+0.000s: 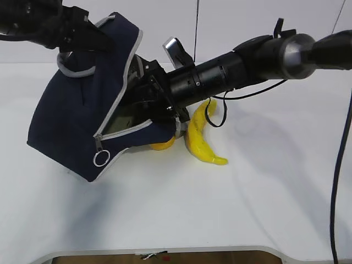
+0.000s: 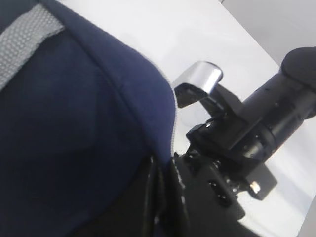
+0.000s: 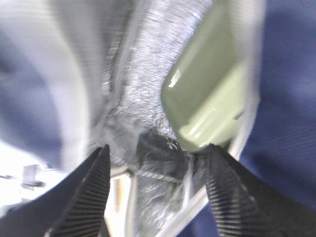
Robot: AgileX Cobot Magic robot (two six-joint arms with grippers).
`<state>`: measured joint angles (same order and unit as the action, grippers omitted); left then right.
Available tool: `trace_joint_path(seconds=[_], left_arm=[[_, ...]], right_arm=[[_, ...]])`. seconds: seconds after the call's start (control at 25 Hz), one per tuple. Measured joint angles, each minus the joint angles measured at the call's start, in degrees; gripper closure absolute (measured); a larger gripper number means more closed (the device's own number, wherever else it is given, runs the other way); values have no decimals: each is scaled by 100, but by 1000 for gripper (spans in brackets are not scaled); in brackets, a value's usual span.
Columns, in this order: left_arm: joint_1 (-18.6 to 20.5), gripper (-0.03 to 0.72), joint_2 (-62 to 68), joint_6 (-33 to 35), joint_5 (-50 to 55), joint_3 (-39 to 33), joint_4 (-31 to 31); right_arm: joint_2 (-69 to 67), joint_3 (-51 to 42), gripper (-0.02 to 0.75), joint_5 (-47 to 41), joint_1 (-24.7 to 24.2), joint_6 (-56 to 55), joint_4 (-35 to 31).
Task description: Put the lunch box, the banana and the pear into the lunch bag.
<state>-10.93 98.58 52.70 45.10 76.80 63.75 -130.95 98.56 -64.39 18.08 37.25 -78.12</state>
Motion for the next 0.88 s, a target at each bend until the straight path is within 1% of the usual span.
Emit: trace_joint_path(seconds=[0.2, 0.36, 0.68, 0.76, 0.88], left_arm=[[0, 661, 0, 0, 0, 0, 0], [0, 661, 0, 0, 0, 0, 10], [147, 661, 8, 0, 48, 0, 366], [197, 661, 8, 0, 97, 0, 381], [308, 661, 8, 0, 149, 0, 404]], right_arm=[[338, 191, 244, -22, -93, -21, 757], [696, 247, 244, -34, -96, -21, 1154], [1202, 247, 244, -90, -96, -84, 2178], [1367, 247, 244, -87, -96, -193, 2525], [1639, 247, 244, -126, -96, -484, 3350]])
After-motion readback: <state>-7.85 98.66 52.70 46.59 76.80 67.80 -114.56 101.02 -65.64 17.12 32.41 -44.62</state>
